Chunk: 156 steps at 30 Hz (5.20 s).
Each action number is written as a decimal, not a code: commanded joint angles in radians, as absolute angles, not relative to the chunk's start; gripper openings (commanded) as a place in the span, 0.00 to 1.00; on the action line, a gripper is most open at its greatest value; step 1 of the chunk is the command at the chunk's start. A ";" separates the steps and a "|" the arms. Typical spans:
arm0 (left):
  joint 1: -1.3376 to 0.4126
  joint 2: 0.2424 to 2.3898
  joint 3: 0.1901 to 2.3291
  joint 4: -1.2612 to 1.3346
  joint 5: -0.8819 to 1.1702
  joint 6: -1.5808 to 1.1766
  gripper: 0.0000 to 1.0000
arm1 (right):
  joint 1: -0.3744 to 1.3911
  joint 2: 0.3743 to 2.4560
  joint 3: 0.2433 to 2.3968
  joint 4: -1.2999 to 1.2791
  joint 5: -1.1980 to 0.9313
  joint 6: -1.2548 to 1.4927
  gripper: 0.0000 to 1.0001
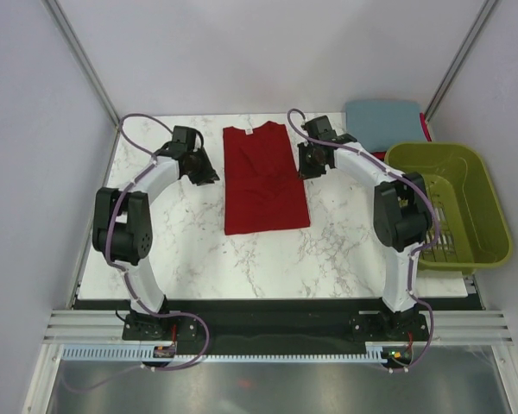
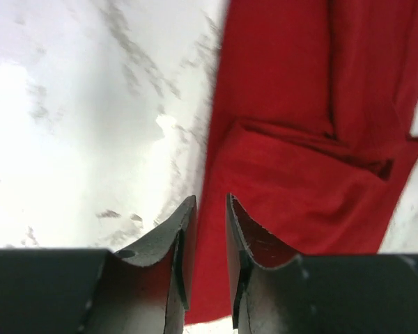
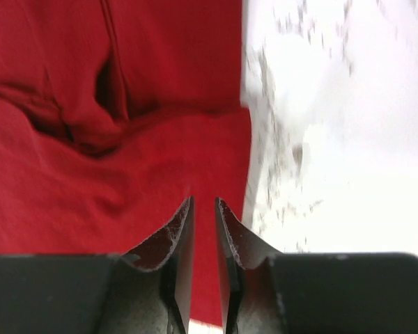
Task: Fold and stack the t-shirts
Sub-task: Fold the tshirt
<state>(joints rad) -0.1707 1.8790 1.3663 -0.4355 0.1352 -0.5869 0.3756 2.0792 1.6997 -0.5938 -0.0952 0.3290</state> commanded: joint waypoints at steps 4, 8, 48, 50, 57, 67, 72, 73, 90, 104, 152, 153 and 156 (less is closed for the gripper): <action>-0.285 1.835 1.315 -0.374 0.290 -0.482 0.29 | 0.385 1.963 1.543 -0.503 -0.124 0.360 0.22; -0.315 1.901 1.373 -0.385 0.302 -0.472 0.32 | 0.387 1.993 1.526 -0.494 -0.140 0.354 0.26; -0.291 1.658 0.871 -0.342 0.364 -0.497 0.02 | 0.354 1.755 1.037 -0.383 -0.371 0.337 0.06; -0.301 1.641 0.856 -0.342 0.365 -0.500 0.02 | 0.354 1.729 0.994 -0.383 -0.347 0.365 0.00; -0.353 1.513 0.733 -0.353 0.354 -0.543 0.02 | 0.373 1.559 0.807 -0.383 -0.275 0.420 0.00; -0.506 1.260 0.591 -0.374 0.357 -0.664 0.37 | 0.508 1.247 0.543 -0.434 -0.163 0.650 0.09; -0.502 1.201 0.694 -0.428 0.266 -0.598 0.53 | 0.508 1.204 0.570 -0.500 -0.135 0.658 0.32; -0.491 1.213 0.721 -0.440 0.253 -0.572 0.55 | 0.509 1.204 0.618 -0.518 -0.103 0.644 0.34; -0.411 1.710 1.161 -0.430 0.265 -0.342 0.53 | 0.302 1.730 1.158 -0.560 -0.274 0.180 0.51; -0.411 1.845 1.209 -0.425 0.267 -0.314 0.33 | 0.275 1.830 1.183 -0.434 -0.417 0.101 0.44; -0.414 1.862 1.189 -0.365 0.224 -0.308 0.35 | 0.275 1.778 1.161 -0.416 -0.377 0.138 0.30; -0.413 1.861 1.192 -0.365 0.221 -0.308 0.33 | 0.275 1.784 1.164 -0.417 -0.377 0.138 0.31; -0.413 1.852 1.193 -0.364 0.222 -0.308 0.10 | 0.275 1.795 1.178 -0.417 -0.379 0.141 0.37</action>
